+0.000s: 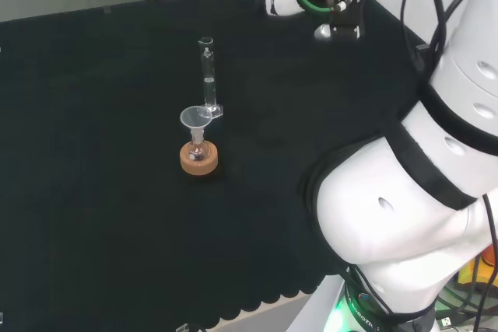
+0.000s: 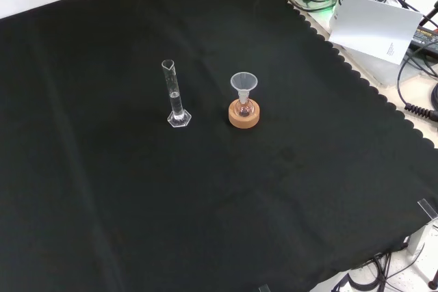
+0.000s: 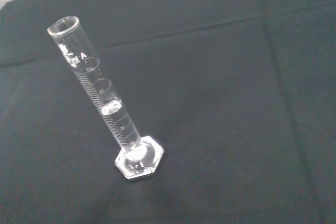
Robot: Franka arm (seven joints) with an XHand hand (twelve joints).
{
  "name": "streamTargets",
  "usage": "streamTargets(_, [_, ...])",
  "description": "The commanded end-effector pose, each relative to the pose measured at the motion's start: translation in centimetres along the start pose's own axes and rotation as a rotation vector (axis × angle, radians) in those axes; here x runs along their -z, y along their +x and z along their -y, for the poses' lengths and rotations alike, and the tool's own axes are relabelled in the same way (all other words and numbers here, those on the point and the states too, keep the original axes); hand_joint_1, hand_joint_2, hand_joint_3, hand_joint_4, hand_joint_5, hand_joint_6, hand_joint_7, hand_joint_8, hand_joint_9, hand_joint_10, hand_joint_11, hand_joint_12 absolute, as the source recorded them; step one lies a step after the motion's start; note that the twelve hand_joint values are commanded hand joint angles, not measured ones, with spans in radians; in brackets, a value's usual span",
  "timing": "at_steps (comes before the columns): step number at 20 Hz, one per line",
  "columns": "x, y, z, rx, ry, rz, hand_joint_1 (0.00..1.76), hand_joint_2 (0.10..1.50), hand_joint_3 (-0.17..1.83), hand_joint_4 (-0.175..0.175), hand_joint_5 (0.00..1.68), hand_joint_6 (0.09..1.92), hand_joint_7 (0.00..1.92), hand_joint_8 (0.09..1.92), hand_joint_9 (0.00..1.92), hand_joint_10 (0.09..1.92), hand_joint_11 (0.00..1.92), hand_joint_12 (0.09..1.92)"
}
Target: Pick up the graduated cylinder.
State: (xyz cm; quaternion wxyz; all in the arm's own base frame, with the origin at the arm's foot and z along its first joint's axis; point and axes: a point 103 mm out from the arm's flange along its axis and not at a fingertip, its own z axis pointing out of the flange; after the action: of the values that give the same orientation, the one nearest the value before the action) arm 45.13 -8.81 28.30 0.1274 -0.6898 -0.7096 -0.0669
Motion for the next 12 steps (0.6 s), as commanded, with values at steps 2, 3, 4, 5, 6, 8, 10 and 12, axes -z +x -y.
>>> streamTargets(2, [-3.3,0.8,-3.1,0.061,-0.013,-0.031,0.40,0.95,0.24,-0.018,0.33,0.09,0.19,0.61,0.39,0.66,0.09,1.39])
streamTargets(3, [-3.9,0.8,-3.3,0.066,-0.006,-0.042,0.42,0.94,0.24,-0.019,0.33,0.09,0.20,0.62,0.40,0.66,0.09,1.39])
streamTargets(4, [-4.5,0.8,-3.6,0.070,0.000,-0.054,0.43,0.93,0.23,-0.019,0.34,0.09,0.21,0.62,0.41,0.66,0.10,1.39])
streamTargets(5, [-5.0,0.8,-3.8,0.077,0.004,-0.065,0.46,0.92,0.23,-0.020,0.34,0.09,0.21,0.62,0.41,0.66,0.10,1.39])
streamTargets(6, [-5.5,0.8,-4.0,0.084,0.007,-0.071,0.49,0.91,0.23,-0.020,0.34,0.09,0.20,0.62,0.40,0.65,0.10,1.39])
streamTargets(8, [-6.4,0.8,-4.4,0.095,0.002,-0.104,0.53,0.90,0.22,-0.019,0.33,0.09,0.19,0.62,0.39,0.65,0.11,1.39])
streamTargets(10, [-7.1,0.7,-4.9,0.100,0.002,-0.136,0.54,0.90,0.23,-0.020,0.33,0.09,0.19,0.62,0.40,0.65,0.11,1.39])
streamTargets(12, [-7.9,1.0,-5.5,0.116,-0.006,-0.165,0.54,0.90,0.23,-0.022,0.34,0.09,0.21,0.63,0.42,0.65,0.12,1.39])
